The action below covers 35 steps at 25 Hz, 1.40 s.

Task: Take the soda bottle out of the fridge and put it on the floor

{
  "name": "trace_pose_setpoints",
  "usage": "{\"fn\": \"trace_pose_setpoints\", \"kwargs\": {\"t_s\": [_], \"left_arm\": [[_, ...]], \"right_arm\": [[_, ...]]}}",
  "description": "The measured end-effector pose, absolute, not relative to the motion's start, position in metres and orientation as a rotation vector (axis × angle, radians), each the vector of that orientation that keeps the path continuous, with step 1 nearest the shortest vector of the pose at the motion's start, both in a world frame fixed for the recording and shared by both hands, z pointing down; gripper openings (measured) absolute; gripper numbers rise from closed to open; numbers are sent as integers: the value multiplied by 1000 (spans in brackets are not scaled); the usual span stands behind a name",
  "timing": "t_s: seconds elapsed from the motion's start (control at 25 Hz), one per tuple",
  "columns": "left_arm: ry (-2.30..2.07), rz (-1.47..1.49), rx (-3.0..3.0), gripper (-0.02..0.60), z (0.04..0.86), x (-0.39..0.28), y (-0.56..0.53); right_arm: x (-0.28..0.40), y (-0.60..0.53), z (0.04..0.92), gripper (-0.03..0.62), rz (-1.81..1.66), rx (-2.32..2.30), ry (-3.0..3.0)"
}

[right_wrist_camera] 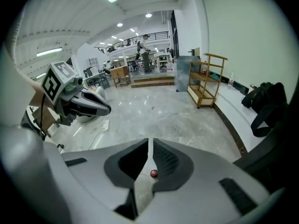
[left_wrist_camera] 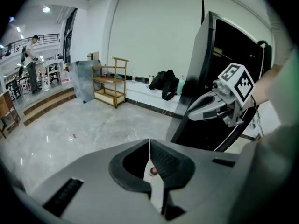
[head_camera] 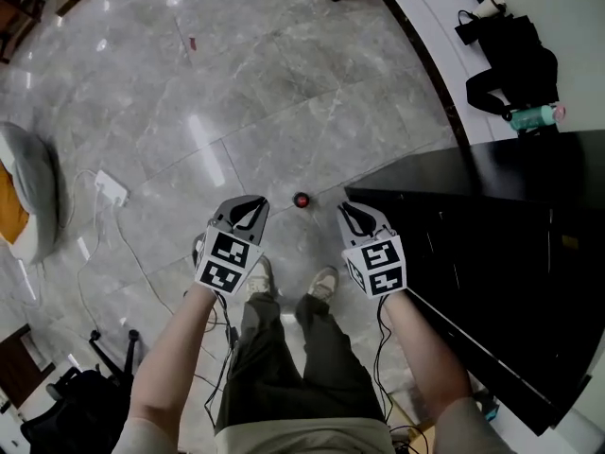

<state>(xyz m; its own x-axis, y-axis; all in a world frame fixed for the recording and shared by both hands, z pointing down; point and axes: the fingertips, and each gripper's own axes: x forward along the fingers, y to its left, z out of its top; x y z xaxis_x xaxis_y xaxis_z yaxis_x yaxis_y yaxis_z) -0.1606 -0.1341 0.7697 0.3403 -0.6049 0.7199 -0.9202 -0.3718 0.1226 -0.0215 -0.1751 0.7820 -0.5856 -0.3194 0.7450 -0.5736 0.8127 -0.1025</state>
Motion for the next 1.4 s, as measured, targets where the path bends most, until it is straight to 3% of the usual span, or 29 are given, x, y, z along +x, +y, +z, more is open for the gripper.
{"fn": "trace_pose_setpoints", "kwargs": {"t_s": [0.56, 1.0, 1.4], "left_arm": [[-1385, 758, 2193, 8, 558, -141, -119], [-1515, 701, 2393, 8, 372, -136, -116], [-1517, 506, 2524, 8, 252, -114, -67]], "right_arm": [[-3, -190, 531, 8, 348, 782, -2349], [-4, -140, 364, -2, 311, 834, -2521], [13, -95, 231, -3, 186, 906, -2695]]}}
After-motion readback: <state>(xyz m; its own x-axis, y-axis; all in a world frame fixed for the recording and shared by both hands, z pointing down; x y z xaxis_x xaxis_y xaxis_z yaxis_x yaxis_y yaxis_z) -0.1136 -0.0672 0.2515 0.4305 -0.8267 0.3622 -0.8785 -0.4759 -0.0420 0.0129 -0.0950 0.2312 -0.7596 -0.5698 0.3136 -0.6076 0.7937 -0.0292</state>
